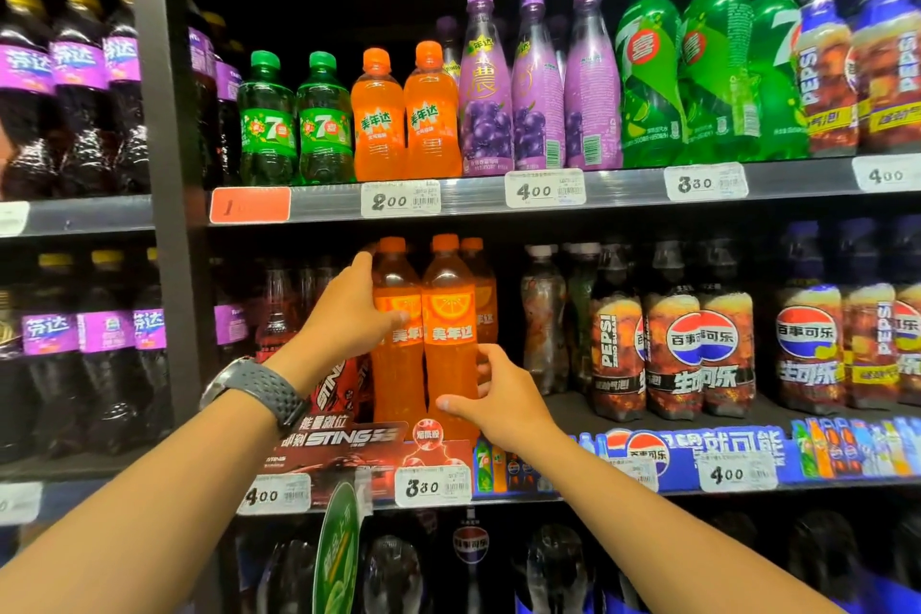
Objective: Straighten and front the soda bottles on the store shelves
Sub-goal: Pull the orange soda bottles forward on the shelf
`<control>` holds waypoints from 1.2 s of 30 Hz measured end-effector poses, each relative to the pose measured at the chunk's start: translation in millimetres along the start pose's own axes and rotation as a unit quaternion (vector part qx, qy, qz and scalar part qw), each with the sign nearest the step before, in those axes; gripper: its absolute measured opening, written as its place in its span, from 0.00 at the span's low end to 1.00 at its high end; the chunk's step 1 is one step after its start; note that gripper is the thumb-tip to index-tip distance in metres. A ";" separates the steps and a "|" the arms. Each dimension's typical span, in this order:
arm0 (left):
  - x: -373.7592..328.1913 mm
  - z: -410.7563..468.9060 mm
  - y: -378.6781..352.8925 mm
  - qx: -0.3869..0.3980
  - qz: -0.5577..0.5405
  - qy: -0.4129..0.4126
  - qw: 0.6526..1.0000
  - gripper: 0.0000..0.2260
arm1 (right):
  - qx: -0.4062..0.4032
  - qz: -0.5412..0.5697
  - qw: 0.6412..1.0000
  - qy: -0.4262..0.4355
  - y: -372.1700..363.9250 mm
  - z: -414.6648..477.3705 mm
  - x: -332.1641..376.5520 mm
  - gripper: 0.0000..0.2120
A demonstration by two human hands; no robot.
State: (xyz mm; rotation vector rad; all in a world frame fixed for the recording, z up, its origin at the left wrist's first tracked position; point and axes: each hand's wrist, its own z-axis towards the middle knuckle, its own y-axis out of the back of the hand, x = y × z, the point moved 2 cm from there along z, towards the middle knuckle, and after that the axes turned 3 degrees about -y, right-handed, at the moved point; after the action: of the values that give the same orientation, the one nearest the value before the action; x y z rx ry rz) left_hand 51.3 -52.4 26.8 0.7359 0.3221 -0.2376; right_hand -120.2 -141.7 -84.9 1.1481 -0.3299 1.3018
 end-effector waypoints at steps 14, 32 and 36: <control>1.2 -10.2 -1.7 -0.006 0.014 -0.009 1.000 0.38 | -0.035 -0.006 0.999 -0.024 -11.1 -5.5 5.7 0.27; -106.9 -30.2 -92.0 -0.014 -0.085 -0.214 0.973 0.15 | -0.174 -0.095 0.979 -0.044 145.9 -37.1 -38.6 0.10; -149.5 -16.4 -91.6 -0.066 -0.087 -0.249 0.962 0.11 | -0.208 -0.111 0.971 0.042 202.4 -32.2 -17.4 0.04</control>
State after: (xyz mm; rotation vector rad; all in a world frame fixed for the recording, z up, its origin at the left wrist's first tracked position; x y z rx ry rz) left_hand -119.8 -92.1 14.0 0.4942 -0.0782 -0.5517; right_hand -313.8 -157.0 -17.0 0.7484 -0.3784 1.0191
